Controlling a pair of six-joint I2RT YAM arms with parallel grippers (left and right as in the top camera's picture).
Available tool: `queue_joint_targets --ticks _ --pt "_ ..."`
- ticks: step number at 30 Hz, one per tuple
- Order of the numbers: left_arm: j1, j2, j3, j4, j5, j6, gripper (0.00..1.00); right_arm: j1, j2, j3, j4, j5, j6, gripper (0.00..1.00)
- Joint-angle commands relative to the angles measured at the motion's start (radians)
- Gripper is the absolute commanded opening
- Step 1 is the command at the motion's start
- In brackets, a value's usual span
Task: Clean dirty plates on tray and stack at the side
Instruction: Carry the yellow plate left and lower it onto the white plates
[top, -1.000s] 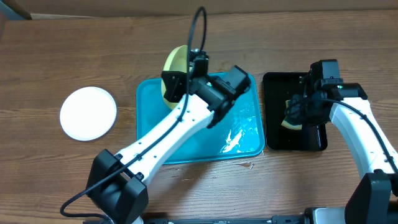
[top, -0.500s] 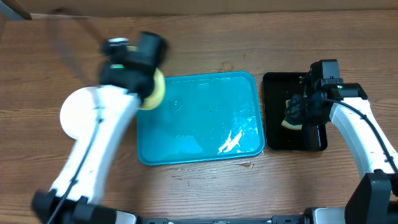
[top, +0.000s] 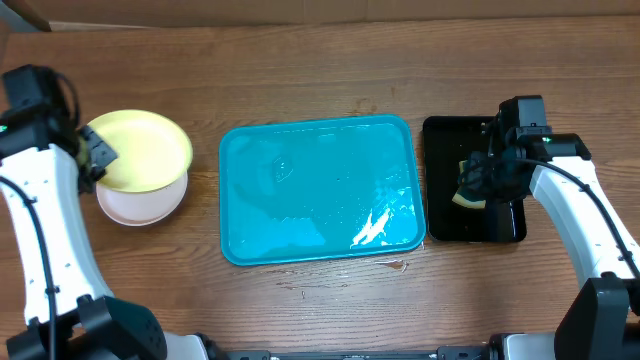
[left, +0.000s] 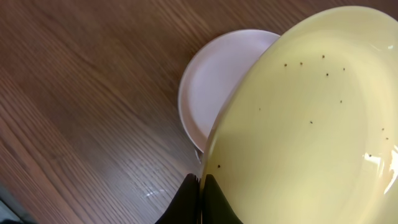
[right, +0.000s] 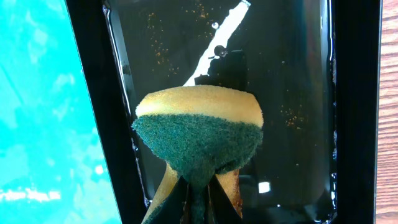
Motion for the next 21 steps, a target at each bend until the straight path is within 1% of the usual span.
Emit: queue_joint_targets --ticks 1,9,18,20,21 --pt "0.06 0.054 -0.01 0.021 0.049 0.026 0.04 0.0 -0.002 -0.001 0.007 0.001 -0.003 0.05" --pt "0.112 0.207 -0.012 0.056 0.048 0.026 0.04 0.0 -0.002 -0.001 0.006 0.001 -0.003 0.05" --pt "0.115 0.354 -0.012 0.058 0.044 0.026 0.05 0.0 -0.002 -0.001 0.007 0.001 -0.003 0.05" --pt "0.115 0.359 -0.012 0.059 0.045 0.026 0.19 0.0 -0.002 -0.001 0.007 0.001 -0.003 0.05" --pt "0.115 0.359 -0.011 0.059 0.045 0.026 0.34 0.0 -0.002 -0.001 0.007 0.001 -0.003 0.05"
